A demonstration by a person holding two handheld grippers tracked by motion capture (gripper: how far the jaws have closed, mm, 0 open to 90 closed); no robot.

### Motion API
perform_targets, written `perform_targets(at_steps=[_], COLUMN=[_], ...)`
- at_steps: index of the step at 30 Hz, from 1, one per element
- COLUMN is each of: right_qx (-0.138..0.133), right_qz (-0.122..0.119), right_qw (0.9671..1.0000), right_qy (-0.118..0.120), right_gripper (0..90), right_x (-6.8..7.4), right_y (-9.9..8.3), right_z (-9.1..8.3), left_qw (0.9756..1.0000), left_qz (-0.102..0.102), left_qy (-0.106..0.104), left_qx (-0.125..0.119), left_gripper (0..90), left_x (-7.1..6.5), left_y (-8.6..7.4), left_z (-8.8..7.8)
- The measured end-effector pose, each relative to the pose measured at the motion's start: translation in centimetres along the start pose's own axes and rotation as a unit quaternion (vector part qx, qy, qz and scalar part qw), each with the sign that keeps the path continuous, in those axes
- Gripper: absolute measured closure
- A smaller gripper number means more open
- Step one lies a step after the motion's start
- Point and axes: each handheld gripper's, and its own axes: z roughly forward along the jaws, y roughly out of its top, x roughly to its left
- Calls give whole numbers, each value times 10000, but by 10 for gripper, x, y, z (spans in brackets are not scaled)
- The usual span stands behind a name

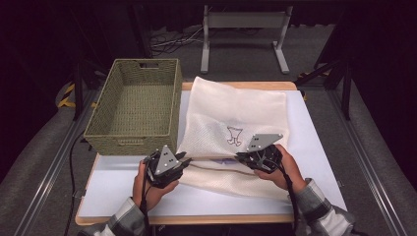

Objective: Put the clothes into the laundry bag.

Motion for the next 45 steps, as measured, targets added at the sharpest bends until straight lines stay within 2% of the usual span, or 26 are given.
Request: perform_targets(at_steps=[1, 2, 4, 5, 8, 10, 11, 13, 16, 17, 19, 22, 29, 35, 36, 45], right_qx=[10, 17, 27, 27, 34, 12, -7, -23, -19, -19, -25, -27, 137, 321, 331, 351], right_qz=[-3, -8, -4, -4, 12, 20, 26, 4, -2, -2, -2, 7, -32, -75, -73, -78], right_qw=[10000, 10000, 10000, 10000, 10000, 10000, 10000, 10000, 10000, 10000, 10000, 10000, 9999, 9994, 9994, 9993], right_qy=[6, 12, 21, 21, 27, 13, 23, 29, -4, -4, -3, -5, 65, 76, 69, 129], right_gripper=[869, 869, 869, 869, 868, 866, 865, 860, 858, 858, 855, 853, 830, 822, 822, 812], right_x=[0, 0, 1, 1, 0, 0, 0, 0, 1, 1, 2, 2, 1, 3, 3, 2], right_y=[0, 0, -1, -1, -4, -5, -5, -6, -6, -6, -6, -7, -11, -16, -16, -19], right_z=[0, 0, 0, 0, -2, -4, -5, -4, -1, -1, 0, 0, 7, 14, 14, 17], left_qw=[9999, 9997, 9991, 9991, 9981, 9975, 9971, 9959, 9945, 9940, 9928, 9925, 9930, 9936, 9939, 9951], left_qz=[-100, -138, -173, -173, -192, -339, -395, -431, -484, -573, -667, -610, -664, -542, -466, -263], left_qy=[-12, -67, -28, -28, -57, -193, -254, -407, -431, -434, -508, -542, -631, -647, -647, -627], left_qx=[84, 173, 380, 380, 581, 594, 591, 684, 819, 830, 860, 907, 745, 755, 765, 718], left_gripper=[650, 638, 598, 594, 575, 561, 571, 659, 737, 737, 816, 849, 852, 852, 852, 852], left_x=[4, 7, 10, 10, 15, 19, 21, 23, 24, 25, 28, 28, 27, 19, 18, 11], left_y=[-6, -10, -16, -16, -23, -25, -25, -26, -28, -29, -30, -29, -33, -35, -35, -38], left_z=[0, 2, 5, 5, 11, 12, 13, 16, 20, 20, 19, 18, 5, -4, -5, -8])
